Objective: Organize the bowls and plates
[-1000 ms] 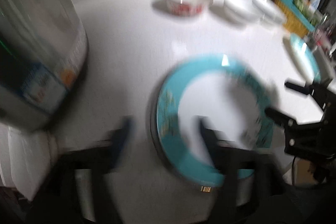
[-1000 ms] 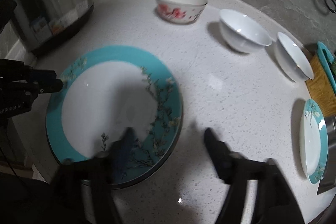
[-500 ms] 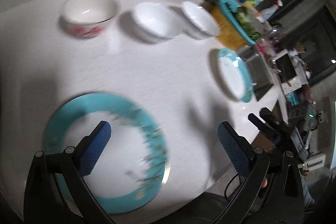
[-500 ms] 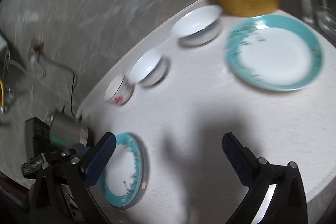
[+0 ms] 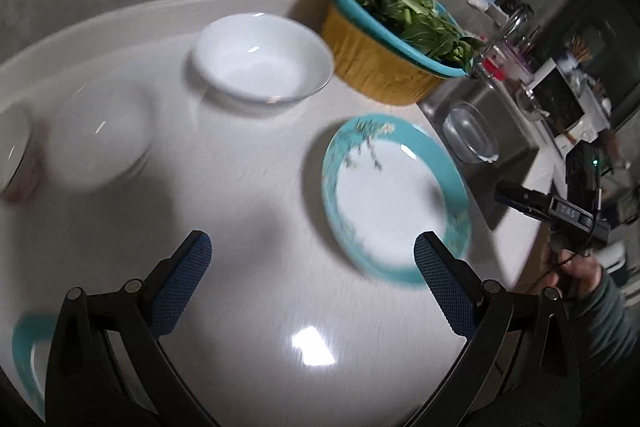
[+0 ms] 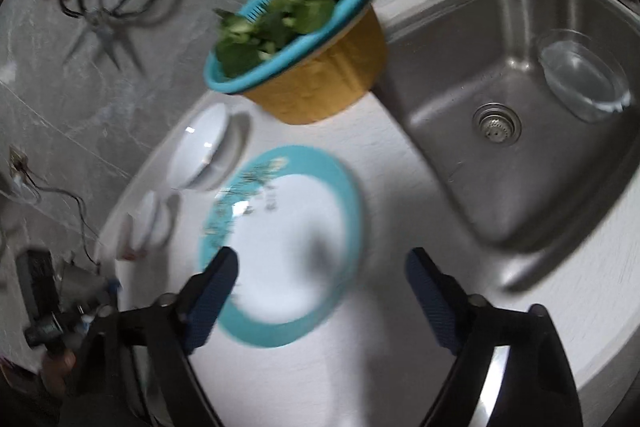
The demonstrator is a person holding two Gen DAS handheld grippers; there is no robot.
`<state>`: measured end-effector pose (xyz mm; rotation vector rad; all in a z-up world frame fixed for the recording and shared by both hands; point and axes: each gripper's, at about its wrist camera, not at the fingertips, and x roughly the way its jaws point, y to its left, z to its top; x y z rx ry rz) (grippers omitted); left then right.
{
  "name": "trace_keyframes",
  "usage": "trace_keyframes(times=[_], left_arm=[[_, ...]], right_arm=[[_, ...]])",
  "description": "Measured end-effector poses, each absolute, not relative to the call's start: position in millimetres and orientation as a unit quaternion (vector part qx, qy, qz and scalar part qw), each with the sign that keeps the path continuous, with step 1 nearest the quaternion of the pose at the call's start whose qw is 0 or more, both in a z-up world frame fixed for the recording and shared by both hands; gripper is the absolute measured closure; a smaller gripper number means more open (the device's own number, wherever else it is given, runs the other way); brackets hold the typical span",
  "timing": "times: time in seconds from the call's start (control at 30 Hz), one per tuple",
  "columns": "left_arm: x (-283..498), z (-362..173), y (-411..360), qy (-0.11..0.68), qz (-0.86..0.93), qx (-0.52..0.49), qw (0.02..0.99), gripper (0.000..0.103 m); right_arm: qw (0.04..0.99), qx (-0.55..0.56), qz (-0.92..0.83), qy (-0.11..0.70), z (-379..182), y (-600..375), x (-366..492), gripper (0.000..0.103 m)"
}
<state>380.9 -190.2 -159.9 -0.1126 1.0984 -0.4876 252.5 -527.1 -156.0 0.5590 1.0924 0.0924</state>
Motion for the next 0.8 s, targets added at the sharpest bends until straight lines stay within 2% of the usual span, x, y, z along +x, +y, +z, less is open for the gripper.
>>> trace_keyframes(times=[0.17,0.2,0.27,0.3,0.4,0.5,0.57,0.6,0.63,0.67,0.73,0.8], left_arm=[[411.6,-198.5,-233.1,0.555,-0.23,-0.054,0.798,0.002],[419.2,-206.3,-237.4,0.559,-0.226,-0.054,0.796,0.004],[422.6,-216.9,-244.0,0.57,-0.225,-0.065,0.788,0.014],[421.7,-221.1,-240.7,0.573,-0.22,-0.064,0.786,0.023],[428.5,-235.9,-250.5,0.586,-0.206,-0.052,0.782,0.026],[433.4,-246.5,-250.6,0.596,-0.196,-0.052,0.777,0.027],[437.6,-253.7,-253.9,0.603,-0.193,-0.051,0.773,0.034],[438.1,-256.1,-255.0,0.606,-0.192,-0.051,0.771,0.046],[438.7,-258.0,-256.6,0.605,-0.19,-0.049,0.771,0.048],[439.3,-258.5,-258.8,0.604,-0.189,-0.045,0.773,0.052],[441.7,-260.6,-261.9,0.605,-0.187,-0.045,0.773,0.063],[439.8,-260.7,-263.9,0.605,-0.188,-0.048,0.772,0.064]], right_arm=[[0.795,0.266,0.111,0.533,-187.6,-542.5,270.8,0.034],[0.792,0.265,0.123,0.537,-191.4,-539.6,271.1,0.035],[0.787,0.261,0.139,0.542,-196.9,-536.2,275.7,0.036],[0.784,0.261,0.143,0.545,-200.5,-535.1,278.0,0.036],[0.774,0.271,0.153,0.552,-212.1,-536.6,285.7,0.042],[0.771,0.265,0.162,0.556,-215.5,-534.3,293.9,0.043],[0.77,0.261,0.169,0.557,-216.7,-532.5,300.7,0.044],[0.769,0.259,0.171,0.558,-217.1,-531.8,303.1,0.046],[0.769,0.255,0.175,0.56,-217.8,-530.5,306.8,0.049],[0.768,0.251,0.178,0.562,-218.6,-529.4,309.3,0.054],[0.766,0.25,0.182,0.564,-219.4,-529.2,312.0,0.057],[0.765,0.244,0.187,0.566,-220.1,-526.6,313.6,0.06]])
